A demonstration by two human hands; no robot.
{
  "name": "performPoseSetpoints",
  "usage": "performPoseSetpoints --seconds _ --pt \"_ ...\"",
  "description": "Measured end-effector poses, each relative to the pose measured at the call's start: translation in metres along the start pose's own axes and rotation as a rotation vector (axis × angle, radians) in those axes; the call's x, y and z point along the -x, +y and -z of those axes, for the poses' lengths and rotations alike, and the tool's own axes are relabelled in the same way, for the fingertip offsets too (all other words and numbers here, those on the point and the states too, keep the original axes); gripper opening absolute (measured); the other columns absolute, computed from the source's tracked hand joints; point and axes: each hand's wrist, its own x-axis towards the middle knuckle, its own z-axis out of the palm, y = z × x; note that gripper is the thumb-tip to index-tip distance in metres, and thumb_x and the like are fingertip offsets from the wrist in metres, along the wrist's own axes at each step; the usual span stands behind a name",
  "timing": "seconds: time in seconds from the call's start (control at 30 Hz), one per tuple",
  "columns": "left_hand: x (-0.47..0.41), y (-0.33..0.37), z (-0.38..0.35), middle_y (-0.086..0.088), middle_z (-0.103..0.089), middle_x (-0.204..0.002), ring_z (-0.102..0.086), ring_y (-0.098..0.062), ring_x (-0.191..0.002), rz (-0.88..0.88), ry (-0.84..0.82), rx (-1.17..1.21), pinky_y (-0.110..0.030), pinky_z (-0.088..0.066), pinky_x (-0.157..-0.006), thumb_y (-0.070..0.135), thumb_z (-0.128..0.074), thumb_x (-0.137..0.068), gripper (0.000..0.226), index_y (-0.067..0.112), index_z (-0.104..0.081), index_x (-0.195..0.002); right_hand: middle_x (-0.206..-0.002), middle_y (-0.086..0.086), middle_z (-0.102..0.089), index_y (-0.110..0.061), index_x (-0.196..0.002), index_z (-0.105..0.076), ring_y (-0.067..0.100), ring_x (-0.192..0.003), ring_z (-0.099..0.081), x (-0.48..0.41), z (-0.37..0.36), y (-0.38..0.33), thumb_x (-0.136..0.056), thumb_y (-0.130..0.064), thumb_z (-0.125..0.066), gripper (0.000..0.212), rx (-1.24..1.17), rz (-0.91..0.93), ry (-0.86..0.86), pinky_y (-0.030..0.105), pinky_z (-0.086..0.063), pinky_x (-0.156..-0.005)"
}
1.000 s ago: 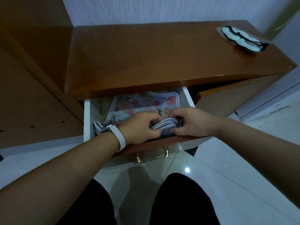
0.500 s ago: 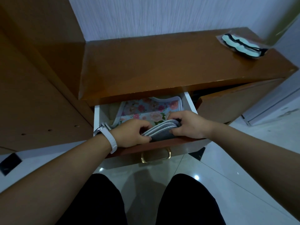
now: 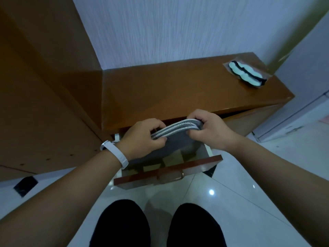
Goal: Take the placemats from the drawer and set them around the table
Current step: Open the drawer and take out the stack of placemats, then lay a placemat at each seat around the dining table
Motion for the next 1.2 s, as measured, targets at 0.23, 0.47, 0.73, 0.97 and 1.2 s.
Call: performPoseSetpoints --seconds 0.23,0.47,0.73,0.97,1.2 --pt "0.038 0.066 0.074 0.012 -0.061 -0.082 -0.058 -0.004 -0.071 0.177 -0.115 -0.040 -0.028 -0.051 -0.062 0.028 -0.074 -0.083 0.023 0.041 -0.055 -0.087 -0.079 -0.011 -0.060 -0.030 -0.084 -0.064 0.006 -0.068 -0.056 0.024 0.059 -0.110 -0.079 -0.011 -0.077 0.023 0.056 -0.018 -0.087 0.024 -0.046 -0.059" --pt "0.061 0.175 0.139 0.011 -0.064 -0.089 -0.062 -0.007 -0.081 0.234 -0.005 0.116 -0.031 -0.057 -0.072 0.018 -0.074 -0.084 0.023 0.036 -0.062 -0.091 -0.080 -0.009 -0.060 -0.028 -0.086 -0.063 0.004 -0.067 -0.055 0.064 0.133 -0.213 -0.081 -0.009 -0.074 0.022 0.046 -0.029 -0.065 0.018 -0.046 -0.057" --pt "0.081 0.309 0.206 0.015 -0.065 -0.085 -0.062 -0.003 -0.078 0.175 0.046 0.057 -0.023 -0.053 -0.068 0.018 -0.077 -0.081 0.025 0.037 -0.063 -0.088 -0.076 -0.002 -0.059 -0.022 -0.085 -0.061 0.006 -0.067 -0.051 0.139 0.197 -0.302 -0.081 -0.008 -0.071 0.018 -0.055 -0.009 0.075 0.019 -0.041 -0.059" --pt "0.098 0.387 0.236 0.015 -0.065 -0.086 -0.061 -0.003 -0.078 0.049 0.046 -0.051 -0.028 -0.054 -0.070 0.021 -0.077 -0.081 0.023 0.036 -0.064 -0.092 -0.077 0.010 -0.060 -0.019 -0.089 -0.063 0.006 -0.063 -0.049 0.195 0.232 -0.349 -0.083 -0.006 -0.071 0.016 -0.098 0.033 0.178 0.017 -0.039 -0.056" --pt "0.113 0.420 0.247 0.014 -0.065 -0.084 -0.061 -0.003 -0.078 -0.093 0.063 -0.070 -0.031 -0.054 -0.071 0.023 -0.079 -0.078 0.020 0.033 -0.067 -0.091 -0.079 0.009 -0.061 -0.014 -0.087 -0.063 0.008 -0.067 -0.051 0.241 0.240 -0.386 -0.081 -0.004 -0.070 0.014 -0.008 0.060 0.309 0.020 -0.040 -0.060"
